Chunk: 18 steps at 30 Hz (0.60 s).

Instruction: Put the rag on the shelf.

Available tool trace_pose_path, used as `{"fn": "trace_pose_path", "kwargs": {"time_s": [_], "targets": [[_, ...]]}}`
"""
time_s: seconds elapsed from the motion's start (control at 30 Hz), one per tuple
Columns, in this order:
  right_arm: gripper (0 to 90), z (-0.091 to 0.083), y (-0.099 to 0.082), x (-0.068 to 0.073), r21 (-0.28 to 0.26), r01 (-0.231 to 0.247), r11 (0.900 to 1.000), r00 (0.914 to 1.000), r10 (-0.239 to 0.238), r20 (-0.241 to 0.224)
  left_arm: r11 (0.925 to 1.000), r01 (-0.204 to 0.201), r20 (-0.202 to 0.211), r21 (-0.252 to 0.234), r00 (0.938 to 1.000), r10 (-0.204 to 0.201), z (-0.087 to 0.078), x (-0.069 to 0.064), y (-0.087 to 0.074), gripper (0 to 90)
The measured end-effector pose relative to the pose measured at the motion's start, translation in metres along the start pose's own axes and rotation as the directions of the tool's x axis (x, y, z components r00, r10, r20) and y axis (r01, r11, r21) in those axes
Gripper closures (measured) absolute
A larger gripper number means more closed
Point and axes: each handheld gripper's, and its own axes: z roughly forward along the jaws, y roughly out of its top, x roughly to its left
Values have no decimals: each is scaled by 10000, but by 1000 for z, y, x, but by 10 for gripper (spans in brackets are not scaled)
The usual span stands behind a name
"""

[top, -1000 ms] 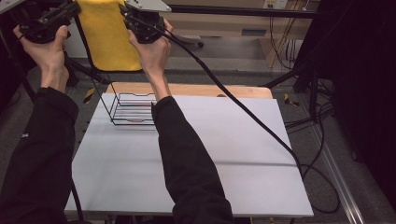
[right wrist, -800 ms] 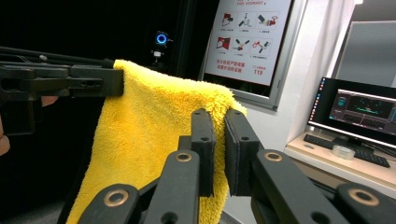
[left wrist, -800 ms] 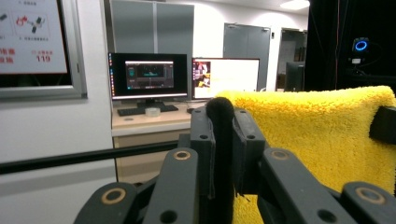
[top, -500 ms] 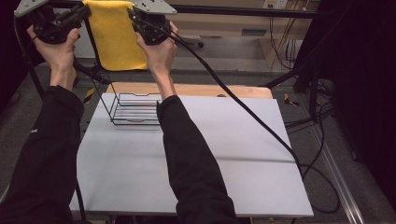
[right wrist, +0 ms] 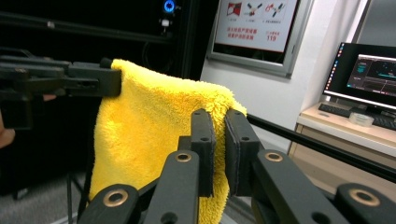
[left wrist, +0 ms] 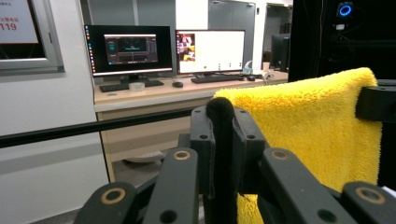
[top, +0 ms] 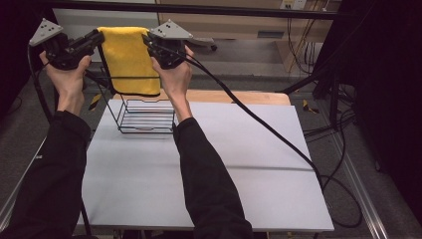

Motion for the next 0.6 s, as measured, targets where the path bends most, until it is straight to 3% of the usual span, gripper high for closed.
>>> {"fn": "trace_pose_path", "kwargs": {"time_s": [0.2,0.33,0.47,0.6], "targets": [[833,-8,-12,7,98,-65,9999,9994,68,-337,9995,-300,119,36,9995,300,-18,-6,-13,806],[832,-10,-13,14,71,37,10000,9984,-32,-567,10000,-52,176,30,9998,52,-26,-4,-18,805],[830,-14,-14,19,217,273,9994,9976,-259,-637,9995,-237,212,197,9995,232,-31,-7,-22,803],[828,-18,-15,25,387,542,9978,9958,-511,-761,9994,-176,309,284,9994,167,-39,-8,-28,802]]}}
